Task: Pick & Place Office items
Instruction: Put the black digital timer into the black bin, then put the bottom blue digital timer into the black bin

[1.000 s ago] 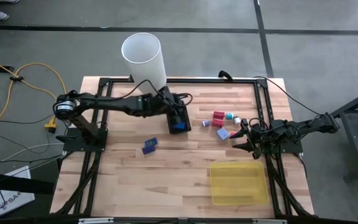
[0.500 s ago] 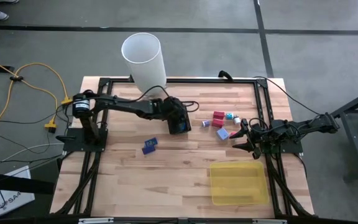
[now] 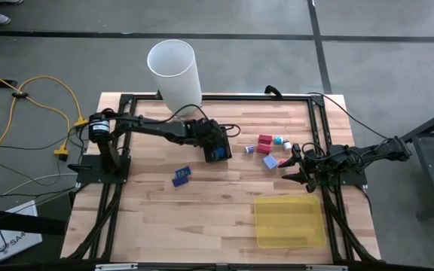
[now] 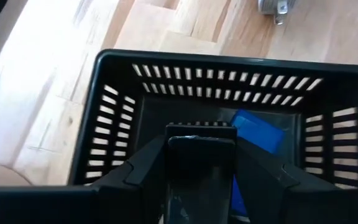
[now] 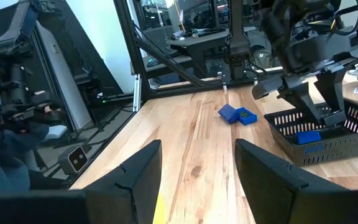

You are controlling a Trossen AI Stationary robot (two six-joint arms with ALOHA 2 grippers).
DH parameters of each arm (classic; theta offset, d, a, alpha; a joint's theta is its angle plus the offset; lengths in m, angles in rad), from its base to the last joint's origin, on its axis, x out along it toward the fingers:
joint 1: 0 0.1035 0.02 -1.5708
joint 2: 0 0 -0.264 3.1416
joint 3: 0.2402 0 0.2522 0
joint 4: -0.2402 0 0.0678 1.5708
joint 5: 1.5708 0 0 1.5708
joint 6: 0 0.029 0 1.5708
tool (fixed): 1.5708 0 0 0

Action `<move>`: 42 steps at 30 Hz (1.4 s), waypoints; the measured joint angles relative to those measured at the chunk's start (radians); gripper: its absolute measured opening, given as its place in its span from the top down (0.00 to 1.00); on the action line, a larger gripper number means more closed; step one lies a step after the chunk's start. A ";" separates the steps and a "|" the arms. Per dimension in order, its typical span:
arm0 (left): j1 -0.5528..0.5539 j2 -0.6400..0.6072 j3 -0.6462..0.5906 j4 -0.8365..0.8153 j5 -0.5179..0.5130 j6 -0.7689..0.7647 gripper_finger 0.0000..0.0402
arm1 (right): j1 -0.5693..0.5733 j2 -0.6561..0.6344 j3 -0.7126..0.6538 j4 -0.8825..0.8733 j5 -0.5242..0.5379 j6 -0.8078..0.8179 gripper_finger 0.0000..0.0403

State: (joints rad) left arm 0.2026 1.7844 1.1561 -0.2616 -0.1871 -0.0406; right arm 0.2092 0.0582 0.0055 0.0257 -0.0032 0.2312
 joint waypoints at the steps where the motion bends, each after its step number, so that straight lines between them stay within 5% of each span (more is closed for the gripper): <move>1: 0.001 0.000 0.000 0.001 0.000 0.011 0.61 | 0.000 0.000 0.000 0.000 0.000 0.000 0.53; 42: 0.000 0.000 0.000 0.004 0.000 0.022 0.52 | 0.000 0.000 0.000 0.000 0.000 0.000 0.53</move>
State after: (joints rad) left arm 0.2028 1.7844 1.1561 -0.2573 -0.1871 -0.0189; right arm 0.2092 0.0582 0.0055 0.0257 -0.0032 0.2314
